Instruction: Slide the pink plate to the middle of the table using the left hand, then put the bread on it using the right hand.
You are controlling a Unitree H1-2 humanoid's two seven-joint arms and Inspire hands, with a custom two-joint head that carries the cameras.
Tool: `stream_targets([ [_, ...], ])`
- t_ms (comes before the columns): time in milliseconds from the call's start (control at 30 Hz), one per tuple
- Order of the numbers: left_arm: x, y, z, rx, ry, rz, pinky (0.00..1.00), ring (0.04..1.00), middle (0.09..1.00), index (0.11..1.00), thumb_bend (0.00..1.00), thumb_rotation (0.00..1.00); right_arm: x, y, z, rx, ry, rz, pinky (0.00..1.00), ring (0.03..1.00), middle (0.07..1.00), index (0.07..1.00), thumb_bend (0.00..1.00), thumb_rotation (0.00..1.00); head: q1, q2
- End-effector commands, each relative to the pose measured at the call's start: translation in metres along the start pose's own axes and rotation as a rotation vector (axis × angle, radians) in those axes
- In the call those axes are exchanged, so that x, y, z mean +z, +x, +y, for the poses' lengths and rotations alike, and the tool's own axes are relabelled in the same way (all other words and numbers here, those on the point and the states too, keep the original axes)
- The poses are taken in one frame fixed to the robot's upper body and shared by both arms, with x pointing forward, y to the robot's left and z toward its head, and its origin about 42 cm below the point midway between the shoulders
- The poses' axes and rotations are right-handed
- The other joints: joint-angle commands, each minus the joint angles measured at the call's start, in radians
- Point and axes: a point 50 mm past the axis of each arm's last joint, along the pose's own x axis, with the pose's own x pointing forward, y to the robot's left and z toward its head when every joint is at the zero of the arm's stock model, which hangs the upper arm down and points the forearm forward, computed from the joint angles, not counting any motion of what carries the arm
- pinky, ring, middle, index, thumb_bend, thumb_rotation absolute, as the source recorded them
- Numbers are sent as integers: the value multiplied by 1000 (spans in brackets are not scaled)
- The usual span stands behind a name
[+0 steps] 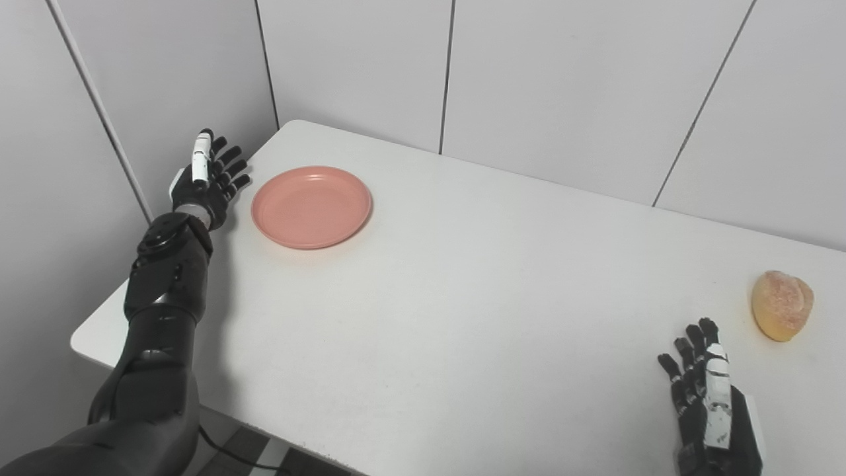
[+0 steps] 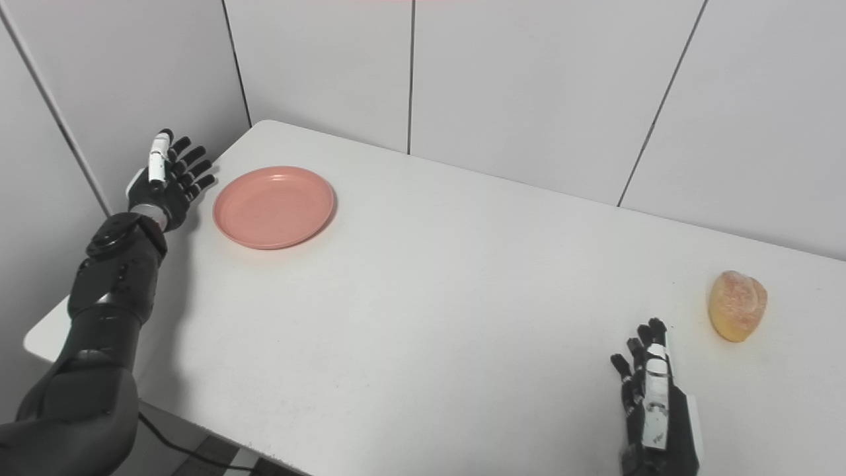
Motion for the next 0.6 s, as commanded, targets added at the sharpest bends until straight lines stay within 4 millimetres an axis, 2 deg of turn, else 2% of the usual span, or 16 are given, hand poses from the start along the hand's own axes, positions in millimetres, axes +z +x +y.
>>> stream_targets([
  [0, 32, 7, -8, -18, -2, -111, 898, 894, 897, 905, 360, 1000, 12, 4, 2, 3, 1, -53, 1000, 1000, 1000, 1000, 146, 1000, -1, 1],
  [200, 22, 6, -12, -23, 4, -100, 868, 870, 879, 885, 317, 1000, 12, 4, 2, 11, 1, -56, 1000, 1000, 1000, 1000, 137, 1000, -4, 2],
  [467, 8, 6, -18, -69, 19, -64, 875, 889, 897, 903, 362, 1000, 11, 4, 1, 13, -8, -60, 1000, 1000, 1000, 998, 151, 1000, -7, 5],
  [567, 5, 6, -21, -67, 18, -54, 868, 873, 876, 882, 362, 1000, 11, 3, 1, 10, -5, -60, 1000, 1000, 1000, 999, 152, 1000, -9, 9],
])
